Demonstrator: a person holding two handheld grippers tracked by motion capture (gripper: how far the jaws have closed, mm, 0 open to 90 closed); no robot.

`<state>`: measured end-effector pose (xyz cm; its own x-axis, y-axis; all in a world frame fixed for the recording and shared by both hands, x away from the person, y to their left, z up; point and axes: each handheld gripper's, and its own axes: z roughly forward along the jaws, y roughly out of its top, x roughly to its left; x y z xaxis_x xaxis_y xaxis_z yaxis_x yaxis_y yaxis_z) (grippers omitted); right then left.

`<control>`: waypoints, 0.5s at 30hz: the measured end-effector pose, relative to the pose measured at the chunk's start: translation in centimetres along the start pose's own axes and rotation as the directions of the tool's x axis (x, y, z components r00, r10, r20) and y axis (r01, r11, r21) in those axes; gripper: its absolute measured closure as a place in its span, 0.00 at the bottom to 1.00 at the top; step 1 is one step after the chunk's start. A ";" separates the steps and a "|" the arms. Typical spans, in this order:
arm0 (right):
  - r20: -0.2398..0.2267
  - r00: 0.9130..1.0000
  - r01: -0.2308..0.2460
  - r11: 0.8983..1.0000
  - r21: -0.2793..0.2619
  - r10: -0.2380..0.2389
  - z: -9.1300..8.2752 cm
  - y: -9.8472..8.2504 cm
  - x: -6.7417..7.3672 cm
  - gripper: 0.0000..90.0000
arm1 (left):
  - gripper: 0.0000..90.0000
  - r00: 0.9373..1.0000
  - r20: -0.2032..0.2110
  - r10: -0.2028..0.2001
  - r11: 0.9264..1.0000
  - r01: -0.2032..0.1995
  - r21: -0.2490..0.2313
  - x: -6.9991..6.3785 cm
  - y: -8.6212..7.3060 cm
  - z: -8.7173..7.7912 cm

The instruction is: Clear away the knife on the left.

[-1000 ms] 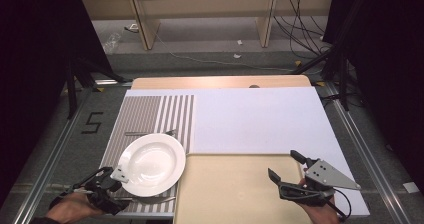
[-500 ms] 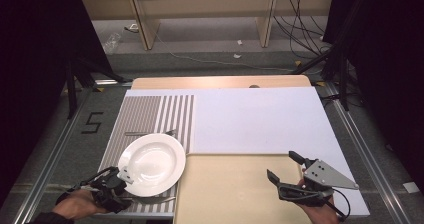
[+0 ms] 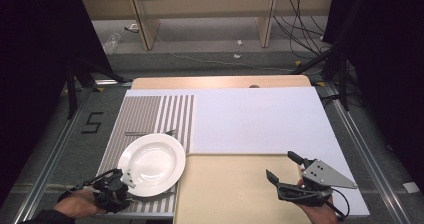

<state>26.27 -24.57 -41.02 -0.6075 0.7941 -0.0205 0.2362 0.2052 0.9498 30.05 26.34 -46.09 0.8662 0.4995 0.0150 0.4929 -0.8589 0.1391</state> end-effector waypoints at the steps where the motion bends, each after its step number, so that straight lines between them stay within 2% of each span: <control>1: 0.000 1.000 0.001 1.000 -0.002 -0.001 0.0 0.0 0.0 0.17 | 0.70 1.000 0.005 0.006 1.000 -0.006 0.006 0.0 0.1 0.0; 9: -0.003 1.000 0.000 1.000 -0.002 0.000 0.0 0.0 0.0 0.17 | 0.80 0.998 0.012 0.063 0.997 -0.063 0.033 -0.1 0.3 -0.1; 15: -0.004 1.000 0.005 1.000 0.000 -0.005 0.0 0.0 0.0 0.18 | 0.85 0.993 0.011 0.116 0.992 -0.116 0.053 -0.4 0.4 0.0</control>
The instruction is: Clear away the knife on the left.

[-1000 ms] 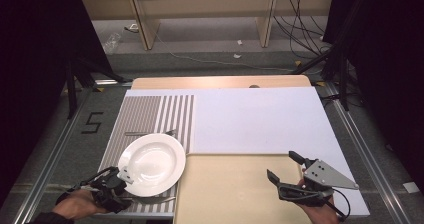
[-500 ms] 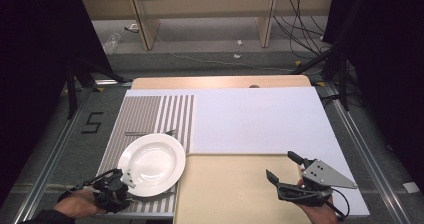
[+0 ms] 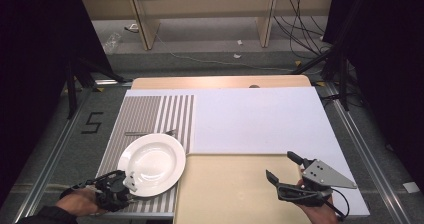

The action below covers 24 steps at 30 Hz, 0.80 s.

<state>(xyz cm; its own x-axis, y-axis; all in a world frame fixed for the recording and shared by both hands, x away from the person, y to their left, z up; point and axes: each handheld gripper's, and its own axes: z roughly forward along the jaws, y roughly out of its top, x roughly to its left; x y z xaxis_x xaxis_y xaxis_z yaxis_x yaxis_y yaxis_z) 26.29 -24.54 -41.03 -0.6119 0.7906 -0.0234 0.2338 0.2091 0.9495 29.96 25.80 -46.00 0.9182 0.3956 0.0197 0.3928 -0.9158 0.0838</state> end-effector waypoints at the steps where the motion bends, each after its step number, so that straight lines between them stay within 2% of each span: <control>1: 0.000 1.000 -0.001 1.000 0.001 0.001 0.0 0.0 0.0 0.18 | 0.86 1.000 -0.004 0.008 1.000 -0.008 0.006 0.0 0.1 0.0; 9: 0.001 1.000 -0.002 1.000 -0.002 0.002 0.0 0.0 0.0 0.18 | 0.88 0.999 -0.009 0.048 0.999 -0.048 0.015 -0.1 0.2 0.0; 16: 0.004 1.000 -0.002 1.000 -0.002 0.002 0.0 0.0 0.0 0.18 | 0.88 0.999 -0.012 0.043 0.999 -0.043 0.003 -0.2 0.0 -0.1; 19: 0.001 1.000 -0.003 1.000 -0.002 0.003 0.0 0.0 0.0 0.18 | 0.88 0.999 0.013 0.032 0.999 -0.032 -0.017 0.2 -0.3 -0.1; 24: -0.002 1.000 -0.001 1.000 0.003 0.001 0.0 0.0 0.0 0.18 | 0.88 0.997 -0.010 0.075 0.997 -0.075 -0.002 -0.1 -0.3 -0.2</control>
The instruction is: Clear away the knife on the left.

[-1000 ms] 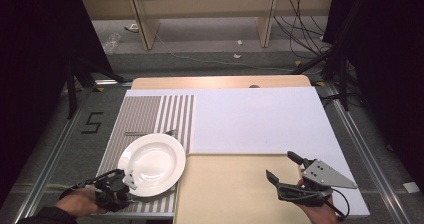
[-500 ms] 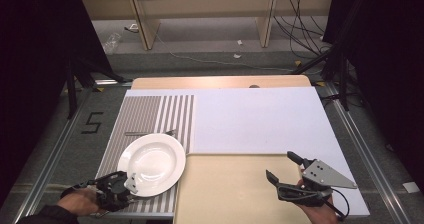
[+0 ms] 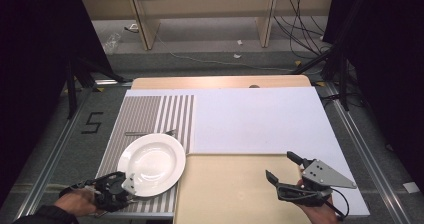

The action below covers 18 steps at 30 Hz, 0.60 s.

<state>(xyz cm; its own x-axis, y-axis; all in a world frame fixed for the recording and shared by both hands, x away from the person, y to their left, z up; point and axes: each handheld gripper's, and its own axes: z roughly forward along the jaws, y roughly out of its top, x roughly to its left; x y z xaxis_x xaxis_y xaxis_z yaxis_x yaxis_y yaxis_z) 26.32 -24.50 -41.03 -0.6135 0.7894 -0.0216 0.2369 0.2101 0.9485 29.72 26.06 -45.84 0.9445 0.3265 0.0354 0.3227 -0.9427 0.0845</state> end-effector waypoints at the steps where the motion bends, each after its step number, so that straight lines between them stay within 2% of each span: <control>1: 0.000 1.000 -0.001 1.000 0.001 0.001 0.0 0.0 0.0 0.18 | 0.88 1.000 -0.010 0.003 1.000 -0.003 0.000 0.0 0.0 0.0; 5: -0.002 1.000 0.001 1.000 -0.001 -0.001 0.0 0.0 0.0 0.18 | 0.88 0.999 -0.027 0.028 1.000 -0.028 0.000 -0.4 -0.2 -0.1; 9: -0.002 1.000 -0.002 1.000 0.001 0.002 0.0 0.0 0.0 0.18 | 0.88 0.999 -0.023 0.036 0.999 -0.036 -0.013 -0.5 -0.3 -0.1; 10: -0.003 1.000 -0.001 1.000 0.002 0.001 0.0 0.0 0.0 0.18 | 0.88 0.998 -0.026 0.054 0.998 -0.054 -0.010 -0.7 -0.3 -0.2; 13: -0.005 1.000 0.002 1.000 0.003 -0.002 0.1 0.0 0.0 0.18 | 0.88 0.998 -0.018 0.064 0.998 -0.064 -0.019 -0.8 -0.2 -0.3; 15: -0.006 1.000 0.004 1.000 0.004 -0.004 0.0 0.0 0.0 0.18 | 0.88 0.998 -0.016 0.056 0.998 -0.056 -0.026 -0.9 -0.2 -0.4; 18: 0.000 1.000 -0.002 1.000 -0.001 0.002 -0.1 0.0 -0.1 0.18 | 0.88 0.997 -0.015 0.070 0.997 -0.070 -0.022 -1.0 -0.1 -0.6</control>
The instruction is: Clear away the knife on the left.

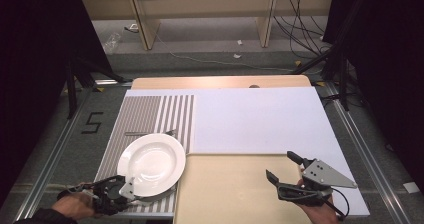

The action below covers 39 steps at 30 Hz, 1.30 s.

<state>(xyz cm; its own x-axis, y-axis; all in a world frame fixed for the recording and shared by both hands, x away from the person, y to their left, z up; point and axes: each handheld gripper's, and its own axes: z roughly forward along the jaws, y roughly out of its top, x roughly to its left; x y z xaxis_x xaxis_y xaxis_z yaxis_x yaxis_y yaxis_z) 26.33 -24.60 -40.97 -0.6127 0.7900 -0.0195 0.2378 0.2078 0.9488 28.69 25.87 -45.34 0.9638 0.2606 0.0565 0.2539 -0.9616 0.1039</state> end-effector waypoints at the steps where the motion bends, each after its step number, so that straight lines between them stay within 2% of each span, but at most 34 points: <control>1: 0.000 1.000 -0.001 1.000 -0.002 0.001 0.0 0.0 -0.1 0.18 | 0.88 1.000 0.005 0.004 1.000 -0.004 -0.001 -0.1 0.1 -0.1; 10: -0.006 1.000 0.005 1.000 0.009 -0.005 0.2 -0.1 0.1 0.18 | 0.88 0.999 -0.014 0.039 0.998 -0.040 -0.047 -0.9 0.4 -1.3; 12: -0.006 1.000 0.001 1.000 0.015 -0.001 0.1 -0.1 0.0 0.18 | 0.88 0.999 0.000 0.045 0.996 -0.045 -0.072 -1.1 0.6 -1.8; 14: -0.006 1.000 0.002 1.000 0.014 -0.002 0.1 -0.1 0.0 0.18 | 0.88 1.000 0.008 0.028 0.995 -0.027 -0.094 -1.1 0.8 -2.1; 15: -0.008 1.000 0.002 1.000 0.013 -0.002 0.1 -0.1 0.0 0.18 | 0.88 0.999 0.010 0.040 0.993 -0.039 -0.109 -1.1 1.0 -2.3; 18: -0.009 1.000 0.002 1.000 0.010 -0.002 0.2 -0.1 0.0 0.18 | 0.88 1.000 0.020 0.021 0.987 -0.018 -0.160 -1.4 1.5 -2.9; 19: -0.009 1.000 0.003 1.000 0.010 -0.003 0.2 -0.1 0.0 0.18 | 0.88 1.000 0.027 -0.011 0.984 0.016 -0.180 -1.4 1.7 -3.0; 22: -0.009 1.000 0.005 1.000 0.013 -0.005 0.2 -0.1 0.1 0.18 | 0.88 0.998 0.028 -0.056 0.975 0.061 -0.216 -1.5 2.1 -3.4; 24: -0.011 1.000 0.006 1.000 0.012 -0.006 0.2 -0.1 0.1 0.18 | 0.88 0.995 0.039 -0.094 0.964 0.101 -0.248 -1.6 2.4 -3.6; 27: -0.011 1.000 0.005 1.000 0.014 -0.004 0.3 -0.1 0.1 0.18 | 0.88 0.986 0.082 -0.145 0.944 0.163 -0.287 -1.5 2.7 -3.9; 28: -0.011 1.000 0.005 1.000 0.011 -0.004 0.3 -0.1 0.1 0.18 | 0.88 0.984 0.077 -0.161 0.937 0.176 -0.302 -1.5 2.8 -4.0; 32: -0.012 1.000 0.006 1.000 0.017 -0.006 0.3 -0.1 0.1 0.18 | 0.88 0.966 0.093 -0.243 0.905 0.260 -0.337 -1.5 3.6 -4.2; 33: -0.012 1.000 0.006 1.000 0.016 -0.006 0.3 -0.1 0.1 0.18 | 0.88 0.962 0.094 -0.255 0.899 0.271 -0.344 -1.6 3.9 -4.1; 35: -0.014 1.000 0.004 1.000 0.013 -0.004 0.3 -0.1 0.1 0.18 | 0.88 0.953 0.110 -0.282 0.880 0.303 -0.366 -1.6 4.4 -4.0; 38: -0.014 1.000 0.006 1.000 0.015 -0.006 0.3 -0.1 0.1 0.18 | 0.88 0.943 0.121 -0.309 0.859 0.331 -0.391 -1.8 5.2 -3.8; 39: -0.013 1.000 0.009 1.000 0.017 -0.009 0.2 -0.1 0.1 0.18 | 0.88 0.944 0.126 -0.305 0.858 0.330 -0.394 -1.8 5.4 -3.7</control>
<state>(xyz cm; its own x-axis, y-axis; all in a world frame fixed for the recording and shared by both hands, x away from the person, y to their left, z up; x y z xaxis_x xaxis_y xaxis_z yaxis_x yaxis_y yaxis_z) 26.39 -24.38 -41.10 -0.6243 0.7808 -0.0235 0.2448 0.2242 0.9433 27.99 20.48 -41.23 0.8425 0.5286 -0.1033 0.5037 -0.7054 0.4987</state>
